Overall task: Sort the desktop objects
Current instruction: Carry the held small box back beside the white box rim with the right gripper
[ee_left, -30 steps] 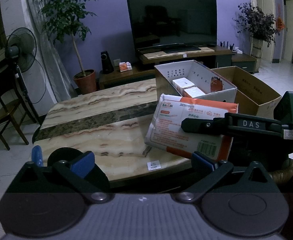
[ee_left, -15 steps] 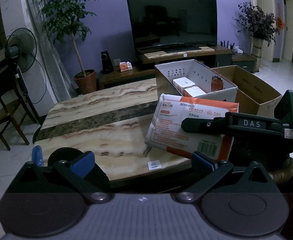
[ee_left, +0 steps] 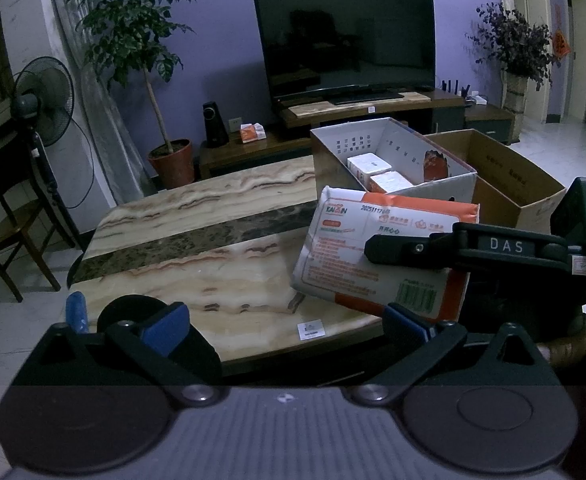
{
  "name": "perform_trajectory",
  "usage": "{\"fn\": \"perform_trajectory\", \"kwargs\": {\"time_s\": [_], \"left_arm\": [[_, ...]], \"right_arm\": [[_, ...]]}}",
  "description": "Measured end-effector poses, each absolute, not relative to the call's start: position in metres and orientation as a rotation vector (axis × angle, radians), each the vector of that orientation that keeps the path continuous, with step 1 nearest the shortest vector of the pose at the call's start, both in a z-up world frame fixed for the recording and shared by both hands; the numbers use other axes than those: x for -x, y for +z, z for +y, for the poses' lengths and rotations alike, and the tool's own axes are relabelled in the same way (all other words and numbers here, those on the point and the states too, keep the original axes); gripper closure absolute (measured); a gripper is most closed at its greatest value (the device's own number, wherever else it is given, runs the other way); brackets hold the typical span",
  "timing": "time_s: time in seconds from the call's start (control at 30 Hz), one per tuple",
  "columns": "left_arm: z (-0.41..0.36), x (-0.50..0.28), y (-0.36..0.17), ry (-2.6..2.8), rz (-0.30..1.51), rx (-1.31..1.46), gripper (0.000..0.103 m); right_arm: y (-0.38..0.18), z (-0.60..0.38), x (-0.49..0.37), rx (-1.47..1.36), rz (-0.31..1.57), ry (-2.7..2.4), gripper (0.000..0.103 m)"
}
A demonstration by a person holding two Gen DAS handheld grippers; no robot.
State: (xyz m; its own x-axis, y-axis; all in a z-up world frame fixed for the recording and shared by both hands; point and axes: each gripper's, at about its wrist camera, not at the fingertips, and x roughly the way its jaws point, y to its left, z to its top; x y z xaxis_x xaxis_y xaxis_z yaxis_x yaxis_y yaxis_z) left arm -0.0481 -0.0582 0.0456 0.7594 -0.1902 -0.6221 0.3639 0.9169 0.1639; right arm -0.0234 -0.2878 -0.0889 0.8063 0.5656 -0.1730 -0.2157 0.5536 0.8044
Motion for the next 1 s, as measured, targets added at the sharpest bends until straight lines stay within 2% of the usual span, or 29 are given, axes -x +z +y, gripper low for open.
{"fn": "perform_trajectory", "kwargs": {"time_s": [0.73,1.0], "left_arm": [[-0.030,0.021,0.011,-0.363,0.585,-0.194,0.001],[-0.017,0.033,-0.020,-0.359,0.308,-0.316,0.001]], "right_arm": [[-0.089,-0.288,0.024,-0.873,0.441,0.469,0.025],[-0.089,-0.288,0.024,-0.871,0.439,0.465,0.025]]}}
